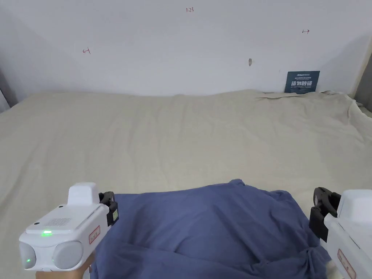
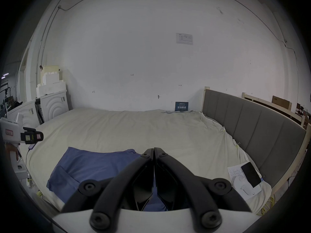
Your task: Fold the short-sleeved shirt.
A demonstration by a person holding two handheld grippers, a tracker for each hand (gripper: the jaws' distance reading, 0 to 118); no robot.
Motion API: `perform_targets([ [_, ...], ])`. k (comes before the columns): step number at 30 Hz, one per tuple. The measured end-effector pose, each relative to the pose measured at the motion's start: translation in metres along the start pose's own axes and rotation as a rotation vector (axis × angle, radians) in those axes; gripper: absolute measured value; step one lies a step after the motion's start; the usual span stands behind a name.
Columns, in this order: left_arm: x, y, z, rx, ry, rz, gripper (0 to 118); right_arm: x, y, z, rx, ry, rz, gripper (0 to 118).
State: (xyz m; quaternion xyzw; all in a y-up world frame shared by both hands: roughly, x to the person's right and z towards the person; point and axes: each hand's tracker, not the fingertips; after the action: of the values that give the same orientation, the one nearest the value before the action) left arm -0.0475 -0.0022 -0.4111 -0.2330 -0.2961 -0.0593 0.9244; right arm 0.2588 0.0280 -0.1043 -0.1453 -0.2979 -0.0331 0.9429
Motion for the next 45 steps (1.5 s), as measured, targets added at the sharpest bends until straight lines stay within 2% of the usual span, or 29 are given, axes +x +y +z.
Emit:
perform_targets([
  [9, -0.037, 0.031, -0.120, -0.165, -0.006, 0.013, 0, 0.009, 0.002, -0.051, -0.037, -0.012, -0.014, 0],
  [13, -0.062, 0.035, -0.182, -0.295, -0.007, 0.097, 0, 0.008, 0.002, -0.070, -0.066, -0.021, -0.006, 0],
  [14, -0.068, 0.034, -0.196, -0.320, -0.007, 0.117, 5, 0.009, 0.002, -0.074, -0.072, -0.022, -0.007, 0],
  [16, -0.079, 0.029, -0.223, -0.371, 0.011, 0.149, 25, 0.010, -0.001, -0.082, -0.087, -0.028, -0.005, 0],
  [17, -0.083, 0.028, -0.234, -0.400, 0.015, 0.148, 44, 0.010, -0.002, -0.086, -0.096, -0.031, -0.003, 0],
  [18, -0.088, 0.025, -0.247, -0.444, 0.027, 0.160, 72, 0.010, -0.001, -0.088, -0.104, -0.033, -0.003, 0],
  [19, -0.091, 0.022, -0.256, -0.488, 0.043, 0.169, 81, 0.010, -0.003, -0.092, -0.110, -0.034, -0.003, 0],
  [22, -0.092, 0.014, -0.271, -0.509, 0.069, 0.137, 82, 0.011, -0.006, -0.100, -0.130, -0.037, -0.003, 0],
  [27, -0.090, 0.003, -0.291, -0.583, 0.069, 0.115, 81, 0.014, -0.012, -0.107, -0.154, -0.042, -0.007, 0],
  [28, -0.089, -0.002, -0.293, -0.604, 0.070, 0.111, 78, 0.014, -0.013, -0.107, -0.158, -0.043, -0.009, 0],
  [30, -0.085, -0.007, -0.296, -0.636, 0.059, 0.095, 62, 0.016, -0.014, -0.108, -0.167, -0.045, -0.014, 0],
  [32, -0.078, -0.007, -0.291, -0.610, 0.071, 0.058, 57, 0.019, -0.016, -0.109, -0.176, -0.045, -0.024, 0],
  [34, -0.073, -0.004, -0.286, -0.588, 0.060, 0.040, 23, 0.023, -0.018, -0.112, -0.188, -0.043, -0.039, 0],
  [35, -0.070, -0.004, -0.284, -0.582, 0.042, 0.019, 10, 0.025, -0.018, -0.114, -0.194, -0.043, -0.049, 0],
  [36, -0.068, -0.003, -0.283, -0.581, 0.026, 0.007, 4, 0.028, -0.019, -0.117, -0.200, -0.039, -0.059, 0],
  [40, -0.057, 0.004, -0.268, -0.541, 0.018, -0.032, 0, 0.044, -0.016, -0.152, -0.265, -0.016, -0.079, 0],
  [42, -0.054, 0.011, -0.253, -0.495, -0.036, -0.014, 0, 0.052, -0.016, -0.178, -0.284, -0.018, -0.082, 2],
  [43, -0.052, 0.014, -0.245, -0.480, -0.046, -0.019, 0, 0.056, -0.016, -0.193, -0.318, -0.008, -0.079, 5],
  [44, -0.049, 0.018, -0.237, -0.471, -0.050, -0.031, 0, 0.058, -0.016, -0.206, -0.364, -0.002, -0.066, 16],
  [45, -0.047, 0.020, -0.229, -0.457, -0.056, -0.047, 0, 0.060, -0.016, -0.222, -0.404, 0.005, -0.051, 42],
])
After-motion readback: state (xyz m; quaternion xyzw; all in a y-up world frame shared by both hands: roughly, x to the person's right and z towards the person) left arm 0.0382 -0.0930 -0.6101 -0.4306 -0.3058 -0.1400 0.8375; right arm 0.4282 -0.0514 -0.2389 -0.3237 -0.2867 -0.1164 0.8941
